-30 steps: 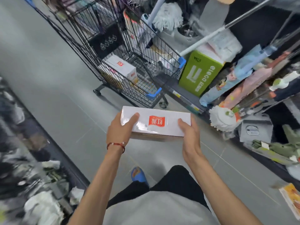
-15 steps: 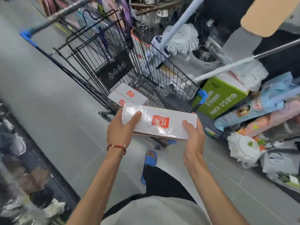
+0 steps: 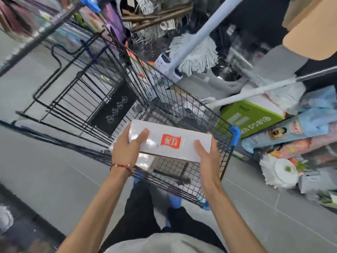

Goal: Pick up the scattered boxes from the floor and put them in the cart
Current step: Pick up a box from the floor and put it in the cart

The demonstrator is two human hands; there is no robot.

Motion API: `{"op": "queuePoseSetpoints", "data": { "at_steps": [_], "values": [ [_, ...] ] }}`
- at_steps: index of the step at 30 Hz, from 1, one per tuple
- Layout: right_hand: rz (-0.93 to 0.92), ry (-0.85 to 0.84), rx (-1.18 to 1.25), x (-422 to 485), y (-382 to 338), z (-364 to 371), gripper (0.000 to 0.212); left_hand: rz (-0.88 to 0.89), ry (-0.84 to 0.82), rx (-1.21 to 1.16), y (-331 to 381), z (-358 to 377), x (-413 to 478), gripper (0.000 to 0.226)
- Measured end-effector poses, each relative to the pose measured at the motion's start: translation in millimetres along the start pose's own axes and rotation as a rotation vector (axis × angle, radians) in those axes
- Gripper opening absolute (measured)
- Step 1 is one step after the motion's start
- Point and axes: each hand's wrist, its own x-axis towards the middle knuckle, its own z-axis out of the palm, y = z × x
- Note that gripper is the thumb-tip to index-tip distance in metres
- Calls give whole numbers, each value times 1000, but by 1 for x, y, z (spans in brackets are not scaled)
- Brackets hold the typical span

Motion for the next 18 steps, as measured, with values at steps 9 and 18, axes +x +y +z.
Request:
{"op": "queuePoseSetpoints", "data": {
  "at_steps": [9,18],
  "values": [
    [132,70,-56,60,22,72,69,-47,-233,42,-1,2,143,31],
    [238,126,-15,125,70,125,64,-45,-293,142,-49,13,257,34]
  ]
}}
